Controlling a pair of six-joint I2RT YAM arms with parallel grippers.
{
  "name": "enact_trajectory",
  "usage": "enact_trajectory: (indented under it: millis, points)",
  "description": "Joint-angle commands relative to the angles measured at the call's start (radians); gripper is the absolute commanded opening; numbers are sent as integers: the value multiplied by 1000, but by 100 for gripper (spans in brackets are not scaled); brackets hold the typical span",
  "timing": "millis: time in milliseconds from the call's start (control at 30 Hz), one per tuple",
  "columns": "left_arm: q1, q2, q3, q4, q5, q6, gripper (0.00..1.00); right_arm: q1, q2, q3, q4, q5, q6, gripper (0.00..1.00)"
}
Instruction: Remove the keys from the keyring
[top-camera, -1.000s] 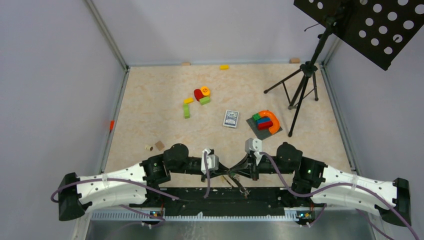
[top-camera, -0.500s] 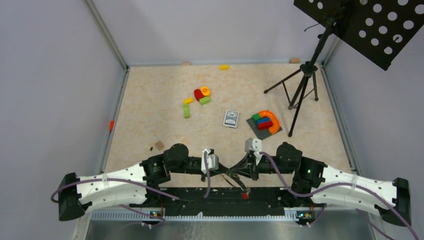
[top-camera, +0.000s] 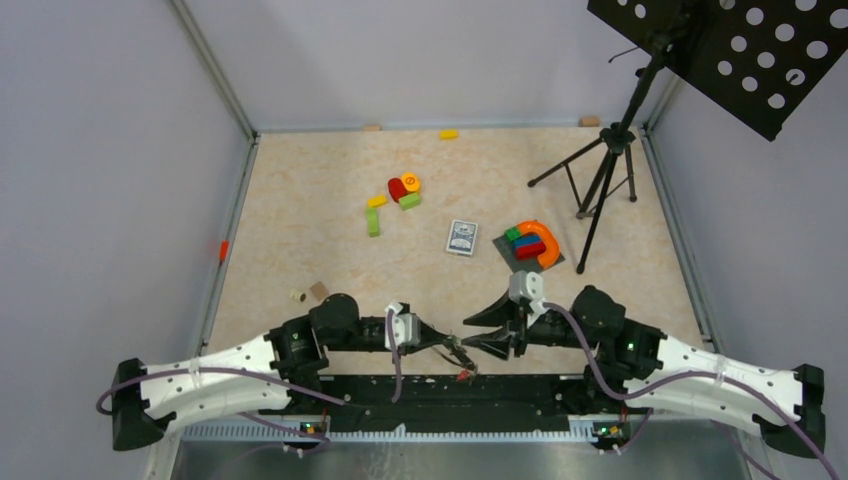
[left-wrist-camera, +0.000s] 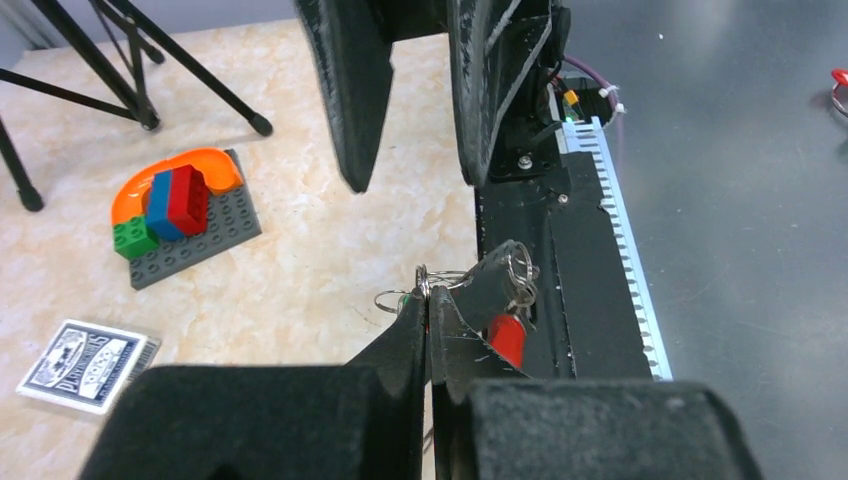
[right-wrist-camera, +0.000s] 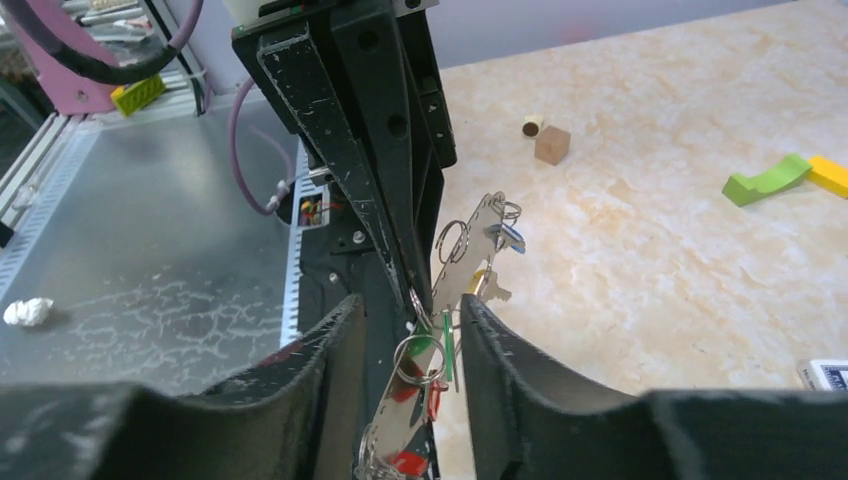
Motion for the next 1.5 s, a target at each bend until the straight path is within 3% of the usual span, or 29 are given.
enact_trajectory:
  millis: [0,167,567,1067,1467]
  points:
    - [-1,-57,-9,58,-50,9,0,5,-46,32,-14,51,24,32]
    - [-1,-89,-21,62,-92,5,0,5,-54,-6,-23,38,74,15]
    - [-1,-99,-29,96,-119,-3,0,3,-3,-33,-34,27,119,5]
    - [-1,-112,-30,115,-137,-6,0,5,51,-56,5,-14,154,0]
    - [-1,-100,-42,145,-179,-32,0,8,119,-93,211,-144,241,0]
